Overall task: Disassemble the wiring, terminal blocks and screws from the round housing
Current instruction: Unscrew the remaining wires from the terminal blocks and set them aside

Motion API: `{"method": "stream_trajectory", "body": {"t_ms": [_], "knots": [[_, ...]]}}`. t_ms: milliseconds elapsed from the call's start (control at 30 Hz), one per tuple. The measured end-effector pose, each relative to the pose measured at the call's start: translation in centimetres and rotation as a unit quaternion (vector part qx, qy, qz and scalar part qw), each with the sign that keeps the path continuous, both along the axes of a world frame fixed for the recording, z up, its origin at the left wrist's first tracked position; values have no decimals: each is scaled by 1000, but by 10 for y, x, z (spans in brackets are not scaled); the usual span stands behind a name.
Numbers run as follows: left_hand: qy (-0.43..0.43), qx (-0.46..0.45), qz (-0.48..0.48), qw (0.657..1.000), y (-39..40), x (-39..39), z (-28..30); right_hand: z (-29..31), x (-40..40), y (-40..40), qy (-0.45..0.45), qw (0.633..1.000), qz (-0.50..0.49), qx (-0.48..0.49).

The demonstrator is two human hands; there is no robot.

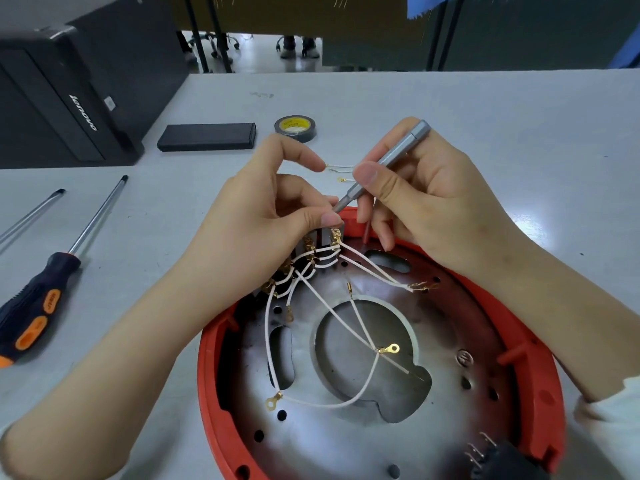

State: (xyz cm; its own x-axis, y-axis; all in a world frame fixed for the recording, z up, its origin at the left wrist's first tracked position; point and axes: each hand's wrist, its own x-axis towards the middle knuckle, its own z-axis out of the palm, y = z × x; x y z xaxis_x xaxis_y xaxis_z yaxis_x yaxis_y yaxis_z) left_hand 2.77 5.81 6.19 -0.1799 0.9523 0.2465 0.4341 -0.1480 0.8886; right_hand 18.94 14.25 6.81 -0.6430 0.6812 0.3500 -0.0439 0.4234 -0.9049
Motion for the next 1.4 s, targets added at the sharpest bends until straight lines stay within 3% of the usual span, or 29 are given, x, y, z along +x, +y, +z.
{"method": "stream_trajectory", "body": {"t_ms": [233,433,600,900,1400], "knots": [[-27,14,-14,999,0,-1,1,1,1,3,16,998,35,-53],[-1,-50,36,998,6,2,1,-2,2,5,21,997,7,-74],[139,-100,36,985,7,2,0,-6,-2,7,-26,999,-11,-36],[129,-97,39,986,8,0,-2,-7,0,3,-54,997,-22,45],[140,-94,36,985,7,0,0,-3,-2,-3,-76,992,-21,98]]}}
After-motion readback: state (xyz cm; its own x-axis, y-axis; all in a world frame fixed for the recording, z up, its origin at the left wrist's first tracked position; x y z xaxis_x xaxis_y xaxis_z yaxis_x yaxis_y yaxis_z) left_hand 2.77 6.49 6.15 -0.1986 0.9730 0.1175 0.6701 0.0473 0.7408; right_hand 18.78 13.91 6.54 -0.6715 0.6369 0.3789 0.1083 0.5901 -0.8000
